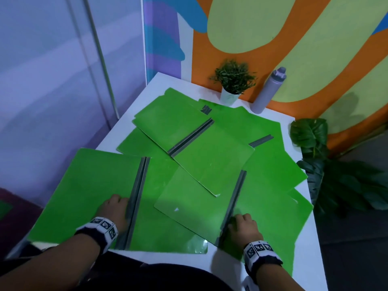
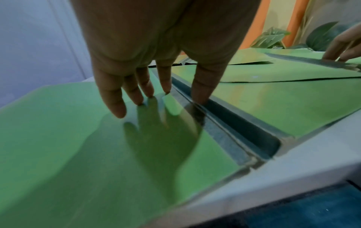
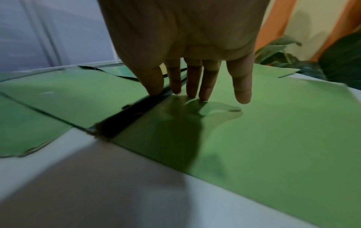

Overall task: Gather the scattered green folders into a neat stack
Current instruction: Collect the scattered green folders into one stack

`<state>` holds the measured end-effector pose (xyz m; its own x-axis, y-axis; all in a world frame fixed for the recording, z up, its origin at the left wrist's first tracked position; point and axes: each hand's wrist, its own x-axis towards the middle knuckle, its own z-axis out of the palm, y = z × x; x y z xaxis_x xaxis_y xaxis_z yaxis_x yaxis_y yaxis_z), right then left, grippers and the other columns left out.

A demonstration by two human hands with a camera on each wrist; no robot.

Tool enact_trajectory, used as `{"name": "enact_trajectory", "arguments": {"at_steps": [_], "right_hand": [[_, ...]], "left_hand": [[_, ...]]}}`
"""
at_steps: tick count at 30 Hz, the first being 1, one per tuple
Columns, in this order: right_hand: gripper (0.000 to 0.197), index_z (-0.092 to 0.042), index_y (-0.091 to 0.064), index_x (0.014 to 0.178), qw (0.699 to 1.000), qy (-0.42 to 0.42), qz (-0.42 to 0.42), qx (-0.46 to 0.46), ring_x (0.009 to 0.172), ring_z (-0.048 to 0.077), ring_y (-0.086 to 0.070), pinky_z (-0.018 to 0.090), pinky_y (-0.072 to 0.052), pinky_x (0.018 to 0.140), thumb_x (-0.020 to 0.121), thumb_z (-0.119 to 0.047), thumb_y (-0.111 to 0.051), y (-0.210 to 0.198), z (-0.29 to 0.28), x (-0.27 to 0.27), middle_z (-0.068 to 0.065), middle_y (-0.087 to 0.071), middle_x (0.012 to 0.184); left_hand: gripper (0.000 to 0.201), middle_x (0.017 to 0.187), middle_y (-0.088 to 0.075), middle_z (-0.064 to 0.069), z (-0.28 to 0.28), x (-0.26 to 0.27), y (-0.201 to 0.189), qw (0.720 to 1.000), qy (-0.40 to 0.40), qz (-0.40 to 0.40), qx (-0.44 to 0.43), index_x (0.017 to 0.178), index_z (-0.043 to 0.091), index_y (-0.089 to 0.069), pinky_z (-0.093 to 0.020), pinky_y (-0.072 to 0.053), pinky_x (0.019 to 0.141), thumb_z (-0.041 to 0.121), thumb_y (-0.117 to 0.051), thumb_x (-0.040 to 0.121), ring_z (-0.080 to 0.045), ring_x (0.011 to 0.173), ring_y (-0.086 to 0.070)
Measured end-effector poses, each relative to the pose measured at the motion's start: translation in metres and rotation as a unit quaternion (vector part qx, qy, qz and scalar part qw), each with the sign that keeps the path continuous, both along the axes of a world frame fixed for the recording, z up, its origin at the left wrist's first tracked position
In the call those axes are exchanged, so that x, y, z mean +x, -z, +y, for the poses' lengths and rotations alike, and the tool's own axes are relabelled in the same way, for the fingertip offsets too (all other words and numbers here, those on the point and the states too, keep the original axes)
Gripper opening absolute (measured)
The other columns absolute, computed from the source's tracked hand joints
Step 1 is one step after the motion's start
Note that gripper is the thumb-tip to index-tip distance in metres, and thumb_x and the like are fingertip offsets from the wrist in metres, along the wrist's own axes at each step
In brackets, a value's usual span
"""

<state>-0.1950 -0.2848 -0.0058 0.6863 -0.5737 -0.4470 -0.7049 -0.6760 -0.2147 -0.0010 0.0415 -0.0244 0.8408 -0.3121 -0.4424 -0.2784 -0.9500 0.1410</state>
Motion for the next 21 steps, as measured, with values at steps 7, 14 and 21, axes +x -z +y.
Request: {"name": "enact_trajectory", "arguments": {"at_steps": [7,14,21], "right_hand": [[0.044,-0.02,-0.051,0.109,0.996,0.04,0.081,0.001,0.097,0.022,-0.057,0.044,-0.05,0.089,0.087,-0.056,-0.043,0.011,-0.012,0.005,0.004,-0.052,0.109],[0.021,-0.019,-0.054,0.105,0.995,0.045,0.078,0.041,0.09,0.025,-0.063,0.043,-0.053,0.084,0.087,-0.029,-0.047,0.032,-0.004,0.009,0.007,-0.063,0.106],[0.027,-0.012,-0.053,0.107,0.983,0.164,0.08,-0.006,0.097,0.03,-0.059,0.038,-0.051,0.083,0.086,-0.028,-0.049,0.012,-0.04,-0.025,0.007,-0.05,0.096]], "left_hand": [[0.045,0.113,-0.055,-0.011,-0.027,0.002,-0.007,0.999,-0.032,0.024,0.033,0.112,0.009,-0.063,-0.031,-0.053,0.082,0.047,-0.054,0.089,-0.021,0.084,-0.057],[0.049,0.119,-0.056,-0.012,-0.032,0.0,0.0,0.995,-0.073,0.056,0.05,0.103,0.006,-0.067,-0.029,-0.056,0.081,0.051,-0.056,0.086,-0.019,0.084,-0.062],[0.032,0.092,-0.06,-0.008,-0.033,-0.004,0.007,0.994,-0.105,0.035,-0.027,0.08,0.003,-0.064,-0.03,-0.058,0.075,0.034,-0.064,0.085,-0.016,0.07,-0.061]]}}
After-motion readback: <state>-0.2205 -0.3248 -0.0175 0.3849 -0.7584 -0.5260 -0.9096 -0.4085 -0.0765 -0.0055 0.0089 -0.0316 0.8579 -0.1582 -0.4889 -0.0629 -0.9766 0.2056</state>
